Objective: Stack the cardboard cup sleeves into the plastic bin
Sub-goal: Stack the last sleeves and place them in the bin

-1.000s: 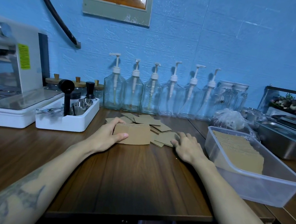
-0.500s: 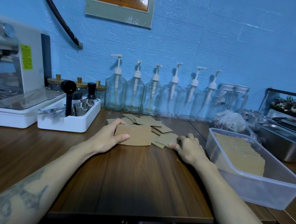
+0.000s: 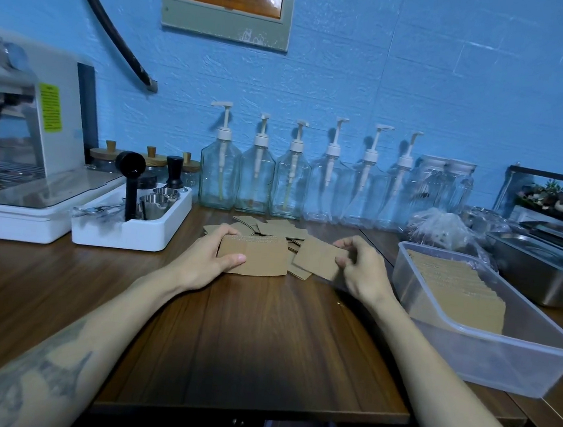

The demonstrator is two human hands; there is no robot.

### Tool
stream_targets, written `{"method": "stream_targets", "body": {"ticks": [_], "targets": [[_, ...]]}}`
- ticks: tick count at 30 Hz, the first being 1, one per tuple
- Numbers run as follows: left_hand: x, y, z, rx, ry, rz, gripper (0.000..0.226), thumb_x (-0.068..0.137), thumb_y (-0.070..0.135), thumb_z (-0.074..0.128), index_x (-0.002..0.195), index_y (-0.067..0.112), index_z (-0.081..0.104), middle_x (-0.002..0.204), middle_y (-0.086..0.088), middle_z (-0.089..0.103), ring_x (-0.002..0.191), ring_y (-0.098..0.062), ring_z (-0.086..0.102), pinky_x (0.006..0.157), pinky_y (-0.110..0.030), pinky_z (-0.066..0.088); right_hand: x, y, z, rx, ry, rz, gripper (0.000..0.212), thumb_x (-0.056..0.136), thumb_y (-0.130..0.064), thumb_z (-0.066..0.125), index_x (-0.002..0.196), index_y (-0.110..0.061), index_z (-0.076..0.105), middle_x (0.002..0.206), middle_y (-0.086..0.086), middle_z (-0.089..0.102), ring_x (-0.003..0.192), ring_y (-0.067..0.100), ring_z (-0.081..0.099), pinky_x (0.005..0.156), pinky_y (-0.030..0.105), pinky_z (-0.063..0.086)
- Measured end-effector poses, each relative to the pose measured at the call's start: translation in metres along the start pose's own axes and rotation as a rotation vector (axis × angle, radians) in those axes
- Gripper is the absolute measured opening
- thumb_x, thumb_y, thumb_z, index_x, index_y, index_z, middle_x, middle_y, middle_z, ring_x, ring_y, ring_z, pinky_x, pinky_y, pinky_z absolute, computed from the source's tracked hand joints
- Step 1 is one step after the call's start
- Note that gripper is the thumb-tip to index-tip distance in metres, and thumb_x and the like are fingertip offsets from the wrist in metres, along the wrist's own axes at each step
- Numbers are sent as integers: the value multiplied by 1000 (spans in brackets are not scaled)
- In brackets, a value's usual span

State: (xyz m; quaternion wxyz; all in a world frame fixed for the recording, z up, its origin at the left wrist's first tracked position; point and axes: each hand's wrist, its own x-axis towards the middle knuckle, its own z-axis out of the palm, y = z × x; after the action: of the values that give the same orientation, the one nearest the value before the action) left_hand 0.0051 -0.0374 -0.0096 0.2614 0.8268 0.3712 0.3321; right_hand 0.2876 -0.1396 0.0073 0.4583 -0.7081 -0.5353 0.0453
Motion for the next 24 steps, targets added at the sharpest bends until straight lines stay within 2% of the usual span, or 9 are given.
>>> {"method": "stream_targets", "body": {"ticks": [3, 5, 8, 12, 14, 17, 19, 21, 24], "targets": [[-2, 4, 0, -66, -14, -2, 36, 90, 31, 70, 118, 31, 47, 107, 14, 62, 102, -11, 62, 89, -30, 50, -2, -8, -3, 155, 109, -31, 26, 97, -3, 53, 105, -26, 61, 104, -1, 67, 97, 14, 59, 74, 15, 45], [-2, 5, 0, -93, -39, -10, 40, 88, 26, 72, 118, 29, 46, 107, 12, 63, 103, -12, 63, 91, -30, 51, -5, -18, -3, 262, 108, -68, 25, 97, -5, 55, 104, -28, 61, 103, -6, 66, 96, 12, 58, 79, 19, 47], [-2, 4, -1, -125, -92, -36, 56, 80, 24, 81, 122, 27, 43, 108, 7, 62, 105, -13, 62, 95, -34, 51, -14, -34, 6, 311, 9, -151, 21, 95, -9, 62, 103, -28, 67, 103, -9, 67, 97, 10, 58, 83, 25, 47], [-2, 6, 0, -133, -114, -47, 81, 59, 49, 89, 124, 33, 43, 114, 8, 62, 107, -7, 60, 92, -29, 50, -26, -50, 28, 244, -100, -267, 19, 93, -9, 66, 102, -25, 70, 107, -9, 66, 101, 7, 57, 91, 21, 45], [-3, 8, 1, -144, -88, -34, 77, 60, 54, 87, 121, 33, 45, 113, 10, 63, 104, -4, 61, 89, -27, 51, -29, -55, 36, 192, -138, -341, 18, 90, -10, 68, 101, -24, 72, 108, -8, 66, 104, 7, 56, 96, 26, 44], [-2, 7, 3, -146, -54, -4, 54, 76, 44, 80, 118, 30, 48, 110, 10, 66, 98, -1, 64, 85, -24, 52, -30, -56, 43, 85, -150, -440, 22, 87, -15, 72, 106, -26, 71, 103, -9, 62, 101, 6, 49, 95, 27, 40], [-2, 7, 3, -142, -46, 6, 41, 83, 38, 76, 114, 31, 50, 108, 12, 66, 93, 3, 64, 81, -22, 50, -29, -53, 41, 88, -137, -431, 33, 87, -17, 73, 117, -28, 66, 108, -9, 52, 107, 7, 47, 100, 26, 38], [-2, 6, 2, -141, -45, 6, 36, 86, 35, 74, 112, 32, 50, 108, 13, 66, 93, 5, 63, 81, -22, 49, -28, -47, 39, 88, -149, -370, 51, 89, -21, 71, 135, -31, 52, 124, -6, 44, 122, 11, 42, 110, 31, 33], [-2, 5, 2, -148, -47, 8, 34, 87, 32, 73, 112, 31, 50, 109, 12, 66, 94, 3, 63, 84, -22, 50, -27, -41, 39, 29, -303, -301, 66, 98, -31, 58, 154, -39, 24, 150, -4, 27, 139, 17, 31, 114, 32, 24]]}}
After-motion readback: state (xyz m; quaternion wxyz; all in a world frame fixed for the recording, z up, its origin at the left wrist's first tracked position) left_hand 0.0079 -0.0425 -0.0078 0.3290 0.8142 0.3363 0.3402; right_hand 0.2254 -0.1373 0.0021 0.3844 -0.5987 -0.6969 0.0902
